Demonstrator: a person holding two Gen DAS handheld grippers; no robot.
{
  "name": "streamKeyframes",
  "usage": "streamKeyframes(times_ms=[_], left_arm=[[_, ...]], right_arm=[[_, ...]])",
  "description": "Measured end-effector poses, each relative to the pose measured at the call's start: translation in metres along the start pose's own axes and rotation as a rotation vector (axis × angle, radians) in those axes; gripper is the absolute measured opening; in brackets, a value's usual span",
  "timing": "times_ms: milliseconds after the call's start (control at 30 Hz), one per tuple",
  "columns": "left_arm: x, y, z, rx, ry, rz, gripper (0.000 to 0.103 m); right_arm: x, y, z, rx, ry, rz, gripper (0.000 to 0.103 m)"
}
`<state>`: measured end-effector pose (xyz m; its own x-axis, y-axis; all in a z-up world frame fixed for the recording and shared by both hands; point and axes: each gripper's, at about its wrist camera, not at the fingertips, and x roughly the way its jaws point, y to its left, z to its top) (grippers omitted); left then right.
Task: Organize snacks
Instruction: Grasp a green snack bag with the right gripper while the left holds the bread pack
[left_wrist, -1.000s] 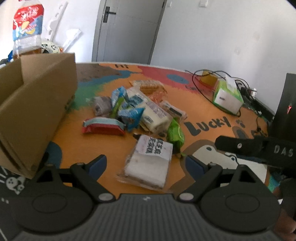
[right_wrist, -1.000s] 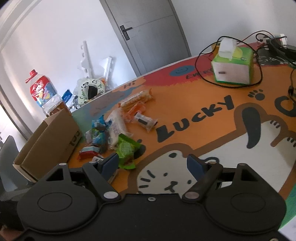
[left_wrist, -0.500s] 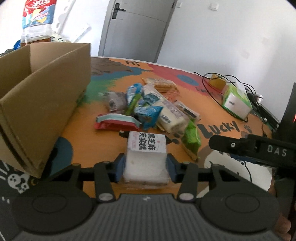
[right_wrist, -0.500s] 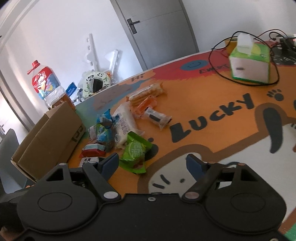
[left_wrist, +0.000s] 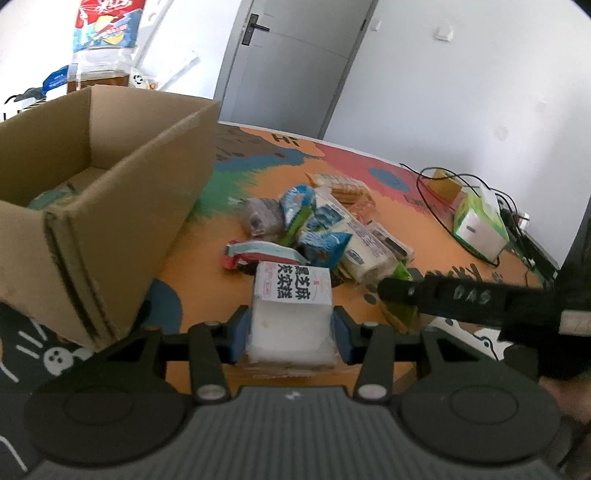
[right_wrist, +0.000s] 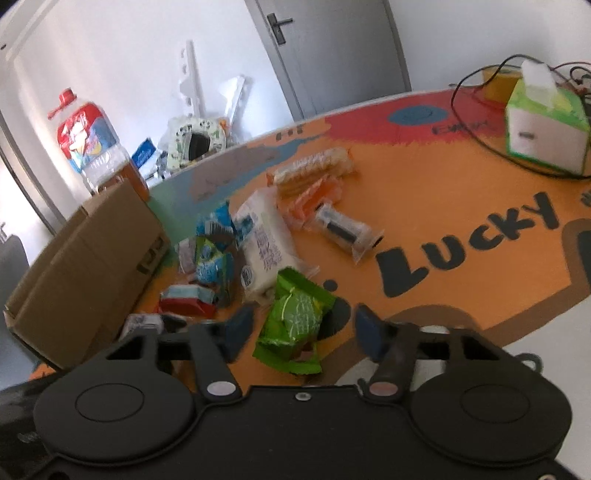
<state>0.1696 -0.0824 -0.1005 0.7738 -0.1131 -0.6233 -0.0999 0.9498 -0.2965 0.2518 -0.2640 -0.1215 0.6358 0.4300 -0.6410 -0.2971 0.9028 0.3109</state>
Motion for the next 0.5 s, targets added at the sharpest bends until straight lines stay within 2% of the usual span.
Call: streamKeyframes(times_ms=[33, 67, 500], left_arm=[[-0.001, 0.002, 0.001, -0.005, -0.004, 0.001, 0.046], [-0.003, 0.003, 0.002, -0.01, -0.008, 0.001, 0.046], [-0.035, -0.001, 0.011, -0.001, -0.083, -0.027, 0.046]], right_arm=[[0.0, 0.002, -0.001, -0.015, 0.004, -0.007, 0.031], [0.0, 0.002, -0.001, -0.018, 0.012, -0.007, 0.03], [-0.041, 0.012, 0.0, -0.011, -0.084, 0.039, 0.027]])
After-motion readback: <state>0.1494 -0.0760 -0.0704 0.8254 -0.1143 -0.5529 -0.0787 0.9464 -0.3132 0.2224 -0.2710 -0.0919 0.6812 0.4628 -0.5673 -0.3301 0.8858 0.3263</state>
